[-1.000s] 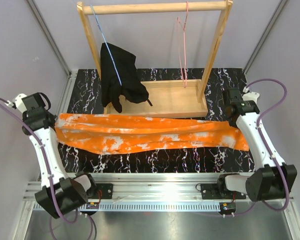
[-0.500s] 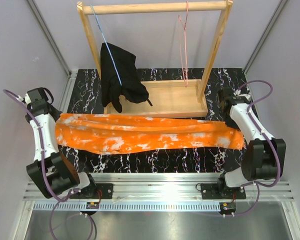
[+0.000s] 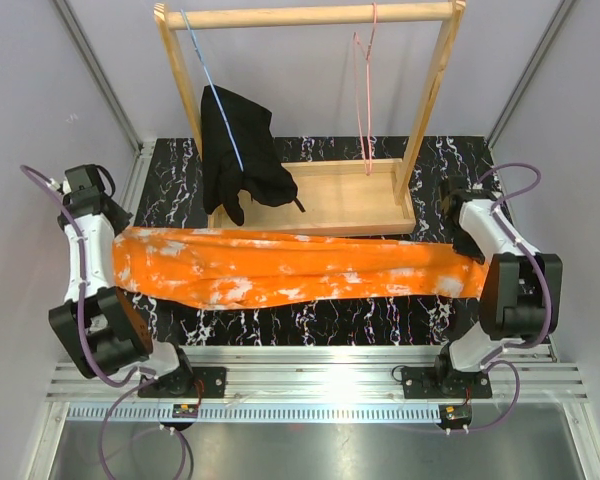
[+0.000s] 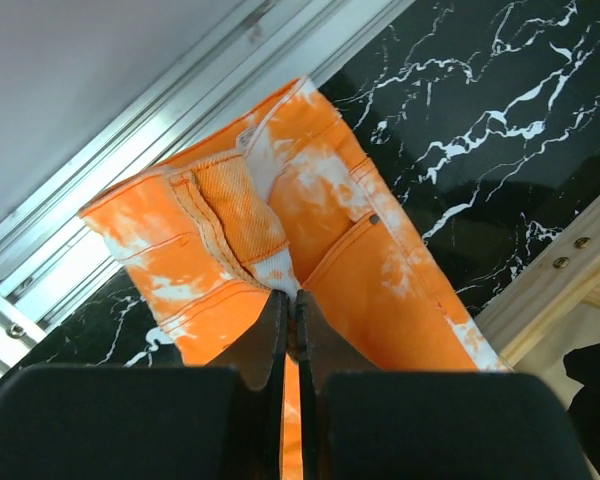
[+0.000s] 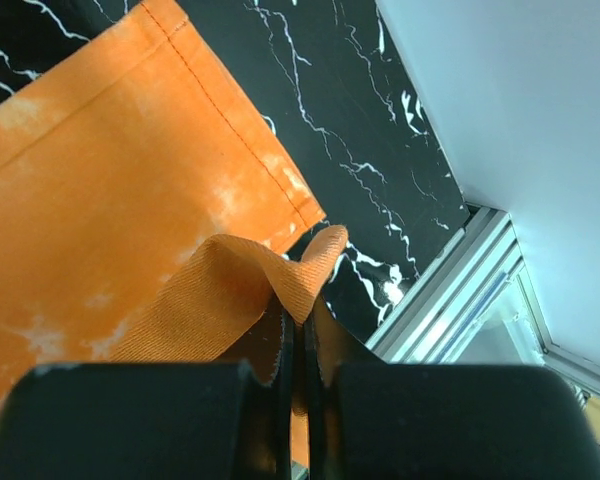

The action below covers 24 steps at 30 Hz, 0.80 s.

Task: Place the trousers on the hanger
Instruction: Fold the trousers

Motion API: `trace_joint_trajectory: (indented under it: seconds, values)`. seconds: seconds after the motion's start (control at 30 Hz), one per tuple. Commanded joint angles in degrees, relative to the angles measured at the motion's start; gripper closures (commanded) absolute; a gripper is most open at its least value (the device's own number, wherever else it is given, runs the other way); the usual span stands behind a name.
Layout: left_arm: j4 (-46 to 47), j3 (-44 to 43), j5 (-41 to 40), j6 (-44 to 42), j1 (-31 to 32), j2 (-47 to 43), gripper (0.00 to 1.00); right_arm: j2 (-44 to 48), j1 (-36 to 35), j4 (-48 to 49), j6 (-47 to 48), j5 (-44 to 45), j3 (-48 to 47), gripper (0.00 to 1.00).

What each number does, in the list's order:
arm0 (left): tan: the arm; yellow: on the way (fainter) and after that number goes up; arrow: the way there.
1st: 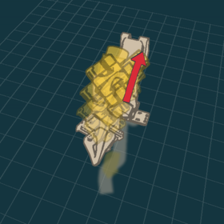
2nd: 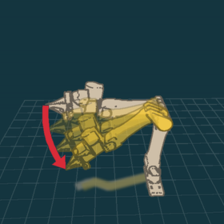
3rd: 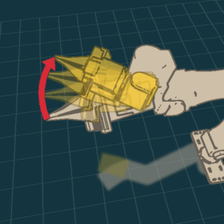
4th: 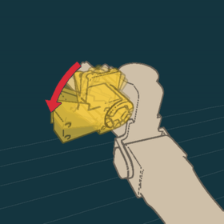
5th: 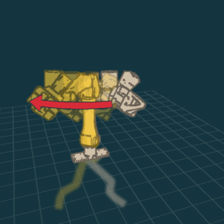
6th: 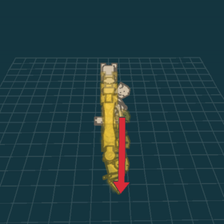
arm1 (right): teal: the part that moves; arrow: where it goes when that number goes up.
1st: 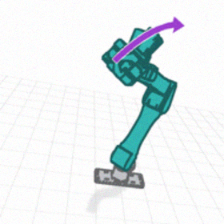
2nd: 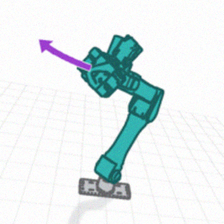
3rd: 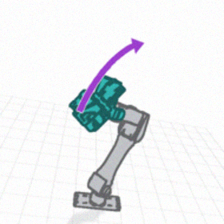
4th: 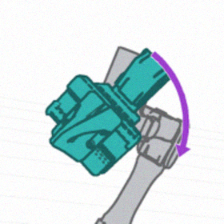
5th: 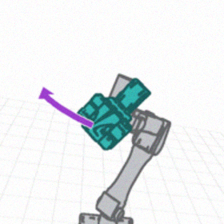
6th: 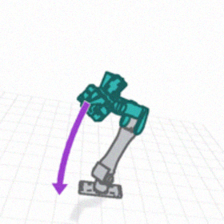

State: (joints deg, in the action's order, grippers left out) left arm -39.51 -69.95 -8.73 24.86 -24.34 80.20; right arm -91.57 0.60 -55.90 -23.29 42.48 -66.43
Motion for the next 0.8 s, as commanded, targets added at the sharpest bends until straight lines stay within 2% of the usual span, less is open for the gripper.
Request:
trace_joint_trajectory:
  seconds: [0.0,0.3,0.73,0.77]
  values:
    - [4.2,-4.4,-2.3,-1.0,0.6,2.2,1.00,-3.1,1.6,1.8,2.0,6.0,-3.6,1.00]
    - [5.4,-7.4,-6.1,-1.2,4.4,8.9,1.00,-10.6,2.1,4.3,3.6,8.4,-7.9,1.00]
    - [13.7,-6.0,-8.1,1.8,5.2,9.5,1.00,-17.3,2.7,7.4,3.8,10.8,-12.1,1.00]
    - [13.9,-6.5,-7.4,1.5,5.4,10.0,1.00,-17.8,2.8,7.3,3.5,10.9,-12.6,0.98]
